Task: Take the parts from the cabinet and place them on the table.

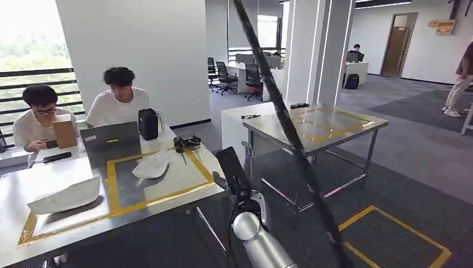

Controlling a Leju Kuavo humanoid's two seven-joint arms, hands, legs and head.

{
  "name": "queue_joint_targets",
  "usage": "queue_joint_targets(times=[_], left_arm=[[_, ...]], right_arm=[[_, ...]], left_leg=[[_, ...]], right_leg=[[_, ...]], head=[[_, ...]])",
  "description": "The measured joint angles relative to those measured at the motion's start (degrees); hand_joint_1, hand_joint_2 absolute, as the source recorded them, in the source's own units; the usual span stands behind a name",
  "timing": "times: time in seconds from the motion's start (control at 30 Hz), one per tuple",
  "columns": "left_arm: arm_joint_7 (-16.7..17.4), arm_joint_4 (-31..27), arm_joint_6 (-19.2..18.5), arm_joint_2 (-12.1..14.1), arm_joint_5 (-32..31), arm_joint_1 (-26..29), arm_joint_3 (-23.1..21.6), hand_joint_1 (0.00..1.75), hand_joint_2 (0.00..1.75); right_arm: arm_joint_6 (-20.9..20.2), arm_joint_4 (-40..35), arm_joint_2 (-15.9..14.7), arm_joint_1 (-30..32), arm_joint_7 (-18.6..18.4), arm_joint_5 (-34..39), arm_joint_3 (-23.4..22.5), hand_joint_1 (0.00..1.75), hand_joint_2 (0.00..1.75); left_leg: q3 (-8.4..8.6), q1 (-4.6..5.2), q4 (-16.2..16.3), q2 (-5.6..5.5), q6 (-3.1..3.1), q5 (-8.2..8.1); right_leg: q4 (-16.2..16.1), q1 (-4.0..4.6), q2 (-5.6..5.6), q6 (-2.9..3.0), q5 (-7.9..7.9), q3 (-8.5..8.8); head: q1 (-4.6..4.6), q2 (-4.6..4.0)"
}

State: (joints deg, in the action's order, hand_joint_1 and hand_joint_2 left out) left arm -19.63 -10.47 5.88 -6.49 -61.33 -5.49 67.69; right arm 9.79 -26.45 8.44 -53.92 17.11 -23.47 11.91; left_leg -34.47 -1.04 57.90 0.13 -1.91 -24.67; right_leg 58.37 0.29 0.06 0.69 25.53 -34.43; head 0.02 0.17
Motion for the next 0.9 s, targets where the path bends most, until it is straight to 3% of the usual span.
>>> queue_joint_targets(times=[0.27, 0.6, 0.63, 0.73, 0.77, 0.9], left_arm=[[2.36, -0.98, 0.28, 0.85, 5.86, 1.00, -3.96, 0.00, 1.75], [5.94, -3.12, -0.96, 2.03, 17.45, 3.54, -15.53, 0.00, 1.75], [6.32, -3.34, -1.07, 2.16, 18.61, 3.81, -16.81, 0.00, 0.00], [7.41, -4.02, -1.55, 2.45, 22.12, 4.67, -20.77, 0.00, 0.00], [7.74, -4.22, -1.60, 2.56, 23.24, 4.94, -22.02, 0.00, 0.00], [9.22, -5.16, -2.12, 3.04, 27.98, 6.09, -27.48, 0.00, 0.00]], right_arm=[[-1.42, 0.02, -0.81, 7.33, -1.07, 2.36, 0.31, 0.00, 1.75], [-3.02, 0.09, -2.40, 19.47, -4.35, 6.77, 0.18, 0.00, 1.75], [-3.17, 0.11, -2.56, 20.81, -4.75, 7.19, 0.00, 0.00, 1.75], [-3.93, 0.28, -3.08, 24.44, -5.77, 8.55, -0.42, 0.00, 1.75], [-3.98, 0.35, -3.21, 25.66, -6.08, 8.96, -0.50, 0.00, 0.00], [-4.81, 0.57, -3.83, 30.63, -7.39, 10.79, -1.16, 0.00, 0.00]], left_leg=[[-0.15, 0.00, 0.03, -0.02, -0.02, 0.07], [-0.24, 0.00, 0.06, -0.02, 0.00, 0.05], [-0.26, 0.00, 0.06, -0.01, 0.00, 0.05], [-0.30, 0.00, 0.06, 0.00, 0.00, 0.05], [-0.30, 0.00, 0.06, 0.00, 0.01, 0.05], [-0.37, 0.00, 0.06, 0.00, 0.02, 0.03]], right_leg=[[0.00, -0.02, 0.01, 0.04, -0.11, -0.10], [-0.01, -0.02, 0.02, 0.03, -0.12, -0.19], [-0.01, -0.02, 0.02, 0.03, -0.12, -0.21], [-0.01, -0.02, 0.02, 0.03, -0.11, -0.25], [-0.01, -0.02, 0.02, 0.03, -0.11, -0.26], [-0.01, -0.02, 0.02, 0.02, -0.10, -0.30]], head=[[0.02, 0.00], [0.02, 0.00], [0.02, 0.00], [0.02, 0.00], [0.02, 0.00], [0.02, 0.00]])
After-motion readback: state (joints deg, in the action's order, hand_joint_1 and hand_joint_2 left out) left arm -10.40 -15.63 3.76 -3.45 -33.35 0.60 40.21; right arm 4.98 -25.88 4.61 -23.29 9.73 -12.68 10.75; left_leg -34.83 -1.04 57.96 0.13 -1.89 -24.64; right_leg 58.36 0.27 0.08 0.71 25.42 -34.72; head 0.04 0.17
